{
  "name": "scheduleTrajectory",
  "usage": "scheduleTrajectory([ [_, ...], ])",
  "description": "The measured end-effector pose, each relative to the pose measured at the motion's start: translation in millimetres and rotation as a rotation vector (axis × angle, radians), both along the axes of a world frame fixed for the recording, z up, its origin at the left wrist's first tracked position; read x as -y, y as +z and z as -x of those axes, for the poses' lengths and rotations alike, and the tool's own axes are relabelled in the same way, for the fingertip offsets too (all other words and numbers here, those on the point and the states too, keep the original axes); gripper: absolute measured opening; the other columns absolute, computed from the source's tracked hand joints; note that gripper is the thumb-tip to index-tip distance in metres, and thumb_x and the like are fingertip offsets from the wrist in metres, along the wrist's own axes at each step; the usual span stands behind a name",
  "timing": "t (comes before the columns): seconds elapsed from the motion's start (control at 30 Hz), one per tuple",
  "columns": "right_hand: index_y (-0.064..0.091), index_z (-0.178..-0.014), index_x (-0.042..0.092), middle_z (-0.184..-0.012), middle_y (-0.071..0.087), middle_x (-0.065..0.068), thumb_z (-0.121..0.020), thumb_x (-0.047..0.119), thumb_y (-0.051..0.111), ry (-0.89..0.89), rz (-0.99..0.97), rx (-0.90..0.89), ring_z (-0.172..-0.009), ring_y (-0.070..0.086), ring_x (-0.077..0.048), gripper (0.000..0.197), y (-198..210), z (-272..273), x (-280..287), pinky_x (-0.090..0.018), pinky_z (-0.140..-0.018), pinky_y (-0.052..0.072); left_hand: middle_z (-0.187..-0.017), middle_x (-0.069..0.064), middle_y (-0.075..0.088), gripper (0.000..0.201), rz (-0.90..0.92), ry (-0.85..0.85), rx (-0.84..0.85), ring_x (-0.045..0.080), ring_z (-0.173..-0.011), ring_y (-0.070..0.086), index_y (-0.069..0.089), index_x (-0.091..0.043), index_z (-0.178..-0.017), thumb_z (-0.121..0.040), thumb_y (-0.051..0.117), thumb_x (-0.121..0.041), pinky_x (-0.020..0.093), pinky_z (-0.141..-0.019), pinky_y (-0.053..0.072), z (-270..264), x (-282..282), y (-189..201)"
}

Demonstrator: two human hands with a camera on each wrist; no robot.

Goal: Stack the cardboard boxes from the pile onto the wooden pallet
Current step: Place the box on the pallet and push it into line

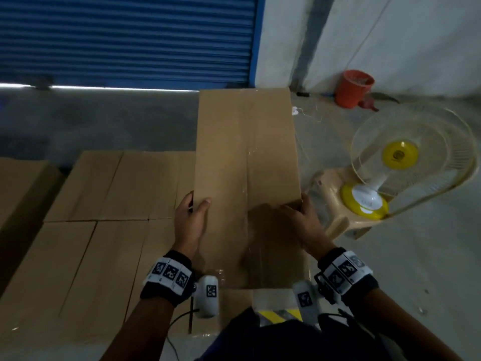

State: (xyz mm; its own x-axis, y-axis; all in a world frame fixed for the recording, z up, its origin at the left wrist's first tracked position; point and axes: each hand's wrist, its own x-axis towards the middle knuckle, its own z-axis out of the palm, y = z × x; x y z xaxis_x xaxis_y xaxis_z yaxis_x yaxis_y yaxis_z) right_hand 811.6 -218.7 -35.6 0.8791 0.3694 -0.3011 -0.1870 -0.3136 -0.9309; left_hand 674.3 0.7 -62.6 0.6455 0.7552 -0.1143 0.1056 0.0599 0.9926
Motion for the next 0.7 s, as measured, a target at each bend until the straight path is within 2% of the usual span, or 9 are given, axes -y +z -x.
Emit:
scheduleTrajectory([
  [0.1,0.047,-0.134,0.021,-0.120,0.065,-0.004,-0.080,0.034,0.078,0.006,-0.008,-0.020,-0.110,0.063,-0.026,0.063,3,-24,-19,-0.051,-0.097,0.052,-0.122,-0.007,0.071,0.060,-0.001,0.060,-0.018,0.016,-0.114,0.066,0.066,-0.025,-0.130,-0.078,0.068,-0.055,0.051,-0.103,0.051,-20,-17,-4],
  [0.17,0.047,-0.135,0.021,-0.117,0.064,-0.002,-0.083,0.029,0.076,0.030,-0.014,-0.029,-0.110,0.062,-0.025,0.060,2,-44,-32,-0.047,-0.097,0.052,-0.122,-0.006,0.071,0.054,0.007,0.090,-0.021,0.016,-0.114,0.066,0.065,-0.023,-0.130,-0.082,0.070,-0.047,0.049,-0.103,0.051,-37,-29,-6],
  [0.27,0.044,-0.139,0.023,-0.121,0.062,0.000,-0.079,0.039,0.074,0.074,0.029,0.021,-0.111,0.060,-0.024,0.068,-1,-80,-56,-0.047,-0.098,0.050,-0.118,-0.007,0.073,0.044,0.049,0.094,-0.038,0.017,-0.113,0.067,0.068,-0.023,-0.126,-0.085,0.072,-0.036,0.048,-0.103,0.051,-68,-49,-12],
  [0.4,0.049,-0.130,0.031,-0.120,0.066,0.001,-0.066,0.051,0.076,0.102,0.028,-0.012,-0.110,0.063,-0.024,0.072,-30,-149,-88,-0.052,-0.099,0.051,-0.121,-0.007,0.072,0.063,0.116,0.077,-0.144,0.019,-0.115,0.066,0.066,-0.027,-0.127,-0.071,0.076,-0.056,0.051,-0.102,0.051,-128,-77,-26],
  [0.5,0.050,-0.121,0.032,-0.115,0.066,0.000,-0.067,0.051,0.072,0.102,0.076,-0.039,-0.107,0.063,-0.027,0.061,-63,-209,-107,-0.055,-0.096,0.051,-0.119,-0.009,0.072,0.070,0.090,0.093,-0.240,0.019,-0.113,0.066,0.066,-0.029,-0.126,-0.067,0.075,-0.066,0.051,-0.100,0.052,-185,-100,-48],
  [0.57,0.048,-0.124,0.034,-0.115,0.065,0.000,-0.069,0.049,0.067,0.105,0.093,-0.057,-0.105,0.063,-0.029,0.060,-78,-252,-123,-0.056,-0.095,0.051,-0.114,-0.010,0.073,0.058,0.036,0.123,-0.299,0.015,-0.109,0.067,0.068,-0.027,-0.121,-0.075,0.074,-0.061,0.045,-0.099,0.053,-230,-114,-56],
  [0.6,0.047,-0.129,0.034,-0.116,0.065,0.000,-0.072,0.048,0.067,0.108,0.100,-0.071,-0.106,0.062,-0.029,0.062,-86,-273,-132,-0.054,-0.097,0.051,-0.108,-0.010,0.074,0.043,-0.016,0.129,-0.326,0.012,-0.103,0.068,0.071,-0.025,-0.115,-0.082,0.074,-0.051,0.039,-0.095,0.053,-253,-120,-55],
  [0.67,0.041,-0.141,0.026,-0.117,0.059,0.001,-0.086,0.034,0.067,0.119,0.142,-0.076,-0.109,0.058,-0.028,0.061,-105,-310,-149,-0.044,-0.099,0.047,-0.096,-0.011,0.075,0.012,-0.065,0.111,-0.345,0.005,-0.092,0.068,0.072,-0.024,-0.103,-0.092,0.071,-0.028,0.028,-0.083,0.051,-294,-135,-65],
  [0.7,0.038,-0.144,0.021,-0.116,0.056,0.000,-0.091,0.027,0.065,0.116,0.160,-0.072,-0.110,0.056,-0.028,0.060,-115,-326,-158,-0.042,-0.099,0.045,-0.094,-0.015,0.073,0.008,-0.064,0.089,-0.360,0.002,-0.091,0.067,0.069,-0.028,-0.100,-0.094,0.069,-0.022,0.025,-0.079,0.049,-313,-144,-72],
])
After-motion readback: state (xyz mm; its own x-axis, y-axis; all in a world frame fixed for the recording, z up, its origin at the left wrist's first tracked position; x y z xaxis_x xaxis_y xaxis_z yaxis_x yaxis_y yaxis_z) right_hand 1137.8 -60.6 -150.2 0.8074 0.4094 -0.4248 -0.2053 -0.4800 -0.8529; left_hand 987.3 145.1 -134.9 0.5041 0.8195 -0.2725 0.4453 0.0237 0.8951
